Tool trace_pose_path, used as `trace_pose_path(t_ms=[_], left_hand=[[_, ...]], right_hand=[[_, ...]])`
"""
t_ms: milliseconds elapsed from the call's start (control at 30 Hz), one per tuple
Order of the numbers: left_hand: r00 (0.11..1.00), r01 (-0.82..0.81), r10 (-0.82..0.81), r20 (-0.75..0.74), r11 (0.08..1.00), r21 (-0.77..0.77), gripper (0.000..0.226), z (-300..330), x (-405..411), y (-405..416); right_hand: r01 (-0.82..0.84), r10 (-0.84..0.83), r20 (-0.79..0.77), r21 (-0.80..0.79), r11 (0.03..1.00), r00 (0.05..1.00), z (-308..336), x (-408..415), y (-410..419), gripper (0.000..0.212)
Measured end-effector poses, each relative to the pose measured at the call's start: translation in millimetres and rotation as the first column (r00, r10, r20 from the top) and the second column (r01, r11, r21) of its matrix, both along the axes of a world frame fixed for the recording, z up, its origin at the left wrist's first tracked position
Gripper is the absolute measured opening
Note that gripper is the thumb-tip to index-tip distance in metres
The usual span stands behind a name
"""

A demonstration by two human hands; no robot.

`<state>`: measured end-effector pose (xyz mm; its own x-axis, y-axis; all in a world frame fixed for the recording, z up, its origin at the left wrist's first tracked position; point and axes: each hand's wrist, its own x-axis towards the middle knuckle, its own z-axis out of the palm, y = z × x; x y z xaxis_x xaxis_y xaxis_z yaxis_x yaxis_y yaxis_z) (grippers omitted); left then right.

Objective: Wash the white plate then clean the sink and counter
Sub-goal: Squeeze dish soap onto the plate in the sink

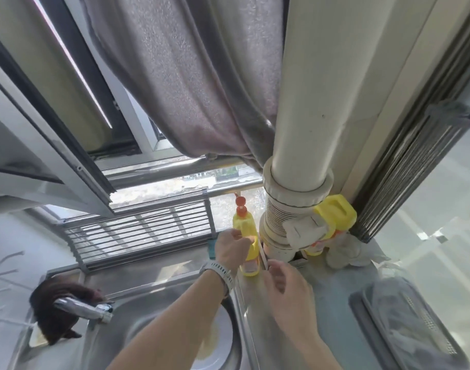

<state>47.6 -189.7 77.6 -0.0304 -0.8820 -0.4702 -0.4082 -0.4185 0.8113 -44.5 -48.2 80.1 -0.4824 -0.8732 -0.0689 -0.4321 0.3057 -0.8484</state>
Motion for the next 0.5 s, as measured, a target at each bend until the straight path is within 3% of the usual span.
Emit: trace_pose_path(t_ms=[100, 167, 267, 333, 400, 500], left_hand=[[0.997, 0.019, -0.019, -0.069, 1.000, 0.009, 0.036, 12.2, 23.0, 21.7], [0.992, 0.075, -0.073, -0.099, 0.997, 0.009, 0.033, 25.4, 47.1, 35.7], [0.980, 0.189, -0.190, -0.062, 0.982, -0.023, 0.022, 47.1, 93.2, 54.5], [0.965, 0.259, -0.261, -0.023, 0.965, -0.045, 0.023, 61.8, 126.5, 65.9], [0.949, 0.316, -0.316, 0.002, 0.947, -0.053, 0.027, 73.7, 160.5, 78.6], [0.927, 0.376, -0.374, 0.040, 0.923, -0.077, 0.030, 80.9, 206.9, 99.9]], right_hand=[[-0.006, 0.009, 0.028, -0.094, 0.996, 1.000, 28.0, -0.1, -21.4, 0.022], [-0.065, 0.060, -0.035, -0.168, 0.984, 0.998, 43.3, 0.9, -32.4, 0.029], [-0.268, 0.190, -0.299, -0.248, 0.931, 0.935, 63.6, -0.2, -46.4, 0.055], [-0.412, 0.287, -0.489, -0.168, 0.896, 0.824, 77.8, 1.0, -53.5, 0.068], [-0.528, 0.403, -0.592, -0.045, 0.848, 0.698, 89.2, 10.4, -56.9, 0.062], [-0.646, 0.553, -0.569, 0.051, 0.762, 0.608, 91.3, 36.2, -52.6, 0.029]])
